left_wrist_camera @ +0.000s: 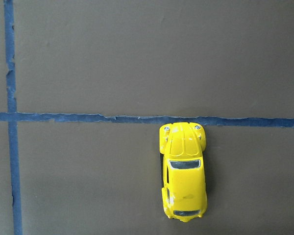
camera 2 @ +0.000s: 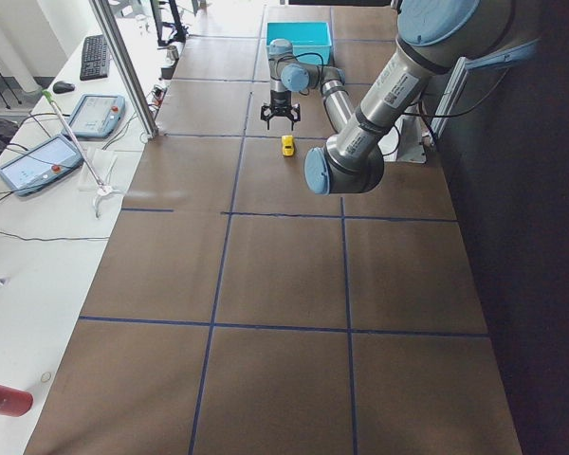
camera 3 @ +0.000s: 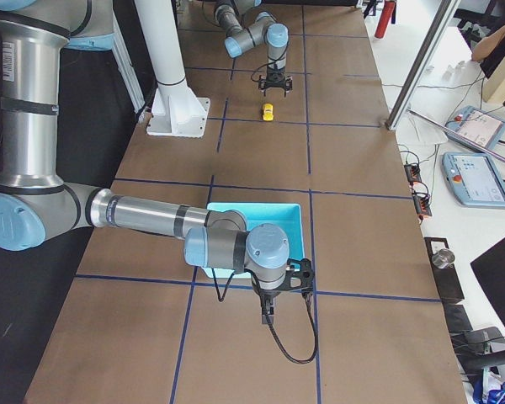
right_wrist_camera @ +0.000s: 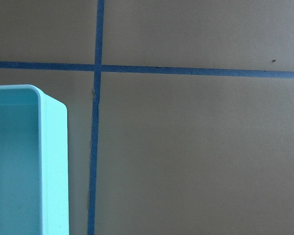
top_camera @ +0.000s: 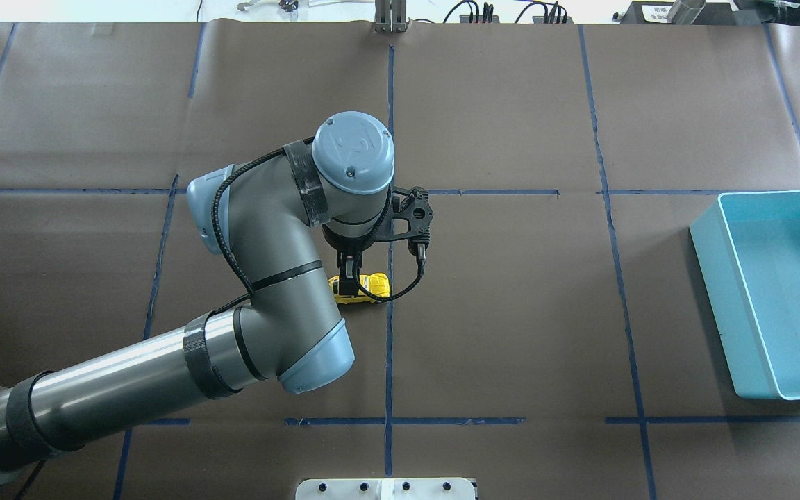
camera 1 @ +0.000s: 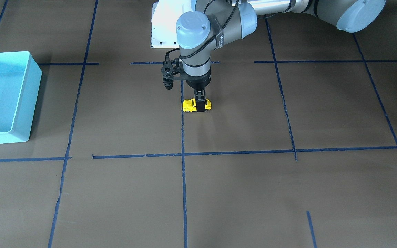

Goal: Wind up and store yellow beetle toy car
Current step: 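Close the left gripper on the yellow car's body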

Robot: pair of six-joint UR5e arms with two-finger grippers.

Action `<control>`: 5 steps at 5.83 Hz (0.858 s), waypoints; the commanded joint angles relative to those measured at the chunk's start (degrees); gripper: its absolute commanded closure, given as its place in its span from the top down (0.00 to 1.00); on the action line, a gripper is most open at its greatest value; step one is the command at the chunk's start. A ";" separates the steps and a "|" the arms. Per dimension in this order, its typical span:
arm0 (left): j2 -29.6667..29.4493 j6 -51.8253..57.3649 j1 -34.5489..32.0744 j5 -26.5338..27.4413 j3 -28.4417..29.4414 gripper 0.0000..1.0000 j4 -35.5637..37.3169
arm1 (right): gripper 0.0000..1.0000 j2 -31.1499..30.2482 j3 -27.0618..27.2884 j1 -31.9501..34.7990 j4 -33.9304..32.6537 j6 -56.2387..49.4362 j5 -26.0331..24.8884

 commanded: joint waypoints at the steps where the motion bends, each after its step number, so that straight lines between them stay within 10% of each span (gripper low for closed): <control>1: -3.72 -1.33 2.24 1.79 6.82 1.00 -2.55 | 1.00 0.00 -0.13 0.00 0.00 0.02 0.00; 5: -3.83 -2.22 5.07 3.28 7.56 1.00 -2.47 | 1.00 0.00 -0.13 0.00 0.00 0.02 0.00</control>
